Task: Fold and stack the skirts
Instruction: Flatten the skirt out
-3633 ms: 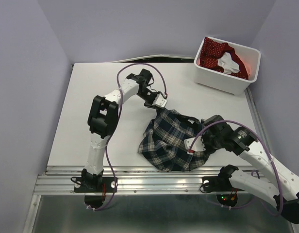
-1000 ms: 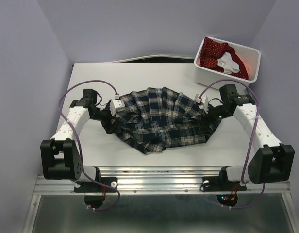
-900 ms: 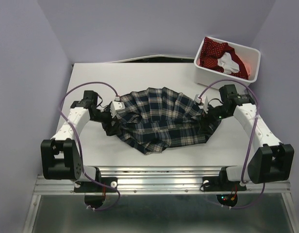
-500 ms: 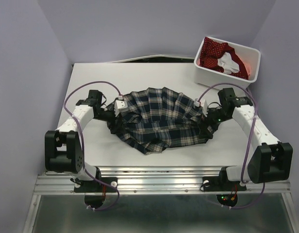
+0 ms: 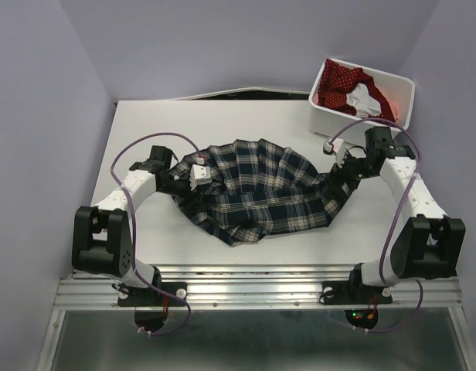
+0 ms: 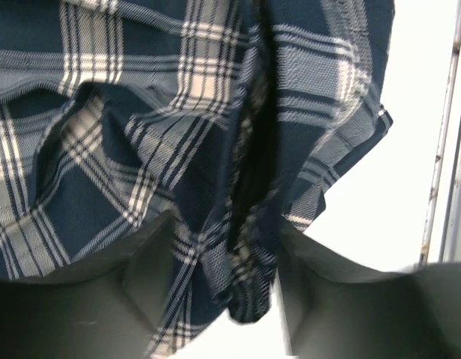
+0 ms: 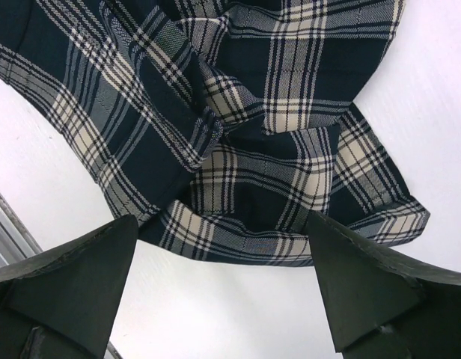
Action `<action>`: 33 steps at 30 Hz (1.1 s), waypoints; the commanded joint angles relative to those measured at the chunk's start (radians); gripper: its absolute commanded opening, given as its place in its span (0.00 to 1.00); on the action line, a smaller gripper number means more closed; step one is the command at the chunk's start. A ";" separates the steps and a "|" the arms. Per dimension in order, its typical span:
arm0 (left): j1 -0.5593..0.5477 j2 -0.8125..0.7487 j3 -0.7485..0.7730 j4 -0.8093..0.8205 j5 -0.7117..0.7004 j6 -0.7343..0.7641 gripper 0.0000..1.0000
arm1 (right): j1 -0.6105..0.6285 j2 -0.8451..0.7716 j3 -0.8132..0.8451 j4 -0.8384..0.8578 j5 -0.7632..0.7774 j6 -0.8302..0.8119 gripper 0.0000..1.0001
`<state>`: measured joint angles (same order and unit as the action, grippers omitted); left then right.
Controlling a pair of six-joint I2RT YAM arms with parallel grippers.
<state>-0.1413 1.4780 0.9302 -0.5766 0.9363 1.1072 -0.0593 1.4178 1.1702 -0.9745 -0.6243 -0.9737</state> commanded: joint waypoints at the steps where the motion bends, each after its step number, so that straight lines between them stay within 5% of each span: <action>1: -0.027 -0.016 0.007 -0.020 0.036 0.029 0.52 | -0.008 0.024 0.049 -0.027 -0.049 -0.089 1.00; 6: -0.029 0.004 0.016 -0.020 0.044 0.016 0.38 | -0.008 0.069 0.069 -0.173 -0.182 -0.177 0.99; 17: -0.030 0.001 0.039 -0.014 0.030 -0.038 0.31 | -0.008 0.260 0.121 -0.122 -0.293 -0.122 0.94; 23: -0.030 -0.012 0.035 0.009 0.015 -0.078 0.29 | 0.001 0.276 0.088 -0.052 -0.331 -0.045 0.81; 29: -0.030 -0.015 0.048 0.026 0.021 -0.127 0.24 | 0.038 0.279 0.074 0.066 -0.338 0.041 0.51; 33: -0.030 -0.030 0.045 0.034 0.016 -0.142 0.20 | 0.047 0.271 0.095 0.071 -0.321 0.043 0.40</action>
<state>-0.1688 1.4891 0.9386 -0.5568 0.9352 1.0004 -0.0246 1.7096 1.2469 -0.9596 -0.9237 -0.9596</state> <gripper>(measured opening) 0.229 0.448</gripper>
